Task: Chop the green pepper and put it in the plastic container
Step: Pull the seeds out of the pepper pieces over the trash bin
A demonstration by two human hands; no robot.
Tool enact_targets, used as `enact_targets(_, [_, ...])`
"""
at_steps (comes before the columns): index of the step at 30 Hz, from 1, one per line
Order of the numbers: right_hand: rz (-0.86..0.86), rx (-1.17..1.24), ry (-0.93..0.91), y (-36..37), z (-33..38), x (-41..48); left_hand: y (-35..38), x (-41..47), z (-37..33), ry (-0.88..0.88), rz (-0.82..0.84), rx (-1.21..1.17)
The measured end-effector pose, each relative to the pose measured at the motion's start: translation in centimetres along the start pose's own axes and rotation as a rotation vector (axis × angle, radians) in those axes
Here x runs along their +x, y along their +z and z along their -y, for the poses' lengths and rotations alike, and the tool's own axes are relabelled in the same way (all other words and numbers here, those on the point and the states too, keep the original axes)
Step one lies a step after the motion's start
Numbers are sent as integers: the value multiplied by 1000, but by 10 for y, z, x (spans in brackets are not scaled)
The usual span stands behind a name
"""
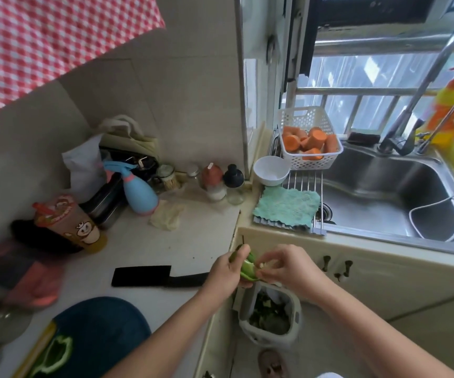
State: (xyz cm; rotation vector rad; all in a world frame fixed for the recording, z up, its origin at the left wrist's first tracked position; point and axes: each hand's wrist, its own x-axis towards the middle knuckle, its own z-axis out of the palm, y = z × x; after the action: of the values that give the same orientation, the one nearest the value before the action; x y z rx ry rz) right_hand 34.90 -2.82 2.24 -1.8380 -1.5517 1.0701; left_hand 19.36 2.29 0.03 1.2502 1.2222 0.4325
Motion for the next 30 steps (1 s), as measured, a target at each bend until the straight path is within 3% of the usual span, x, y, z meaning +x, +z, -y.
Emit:
enact_targets(5, [98, -351, -111, 1, -3, 10, 5, 1, 3, -5, 17, 62])
enact_targets(11, [199, -467, -71, -1, 4, 14, 10, -4, 3, 25, -10, 304])
enact_targets(15, [202, -564, -62, 6, 11, 20, 9, -2, 2, -7, -9, 267])
enact_targets(19, [197, -559, -27, 12, 17, 23, 6, 1, 3, -50, 9, 139])
enact_targets(30, [52, -389, 28, 30, 9, 35, 4, 12, 8, -53, -29, 113])
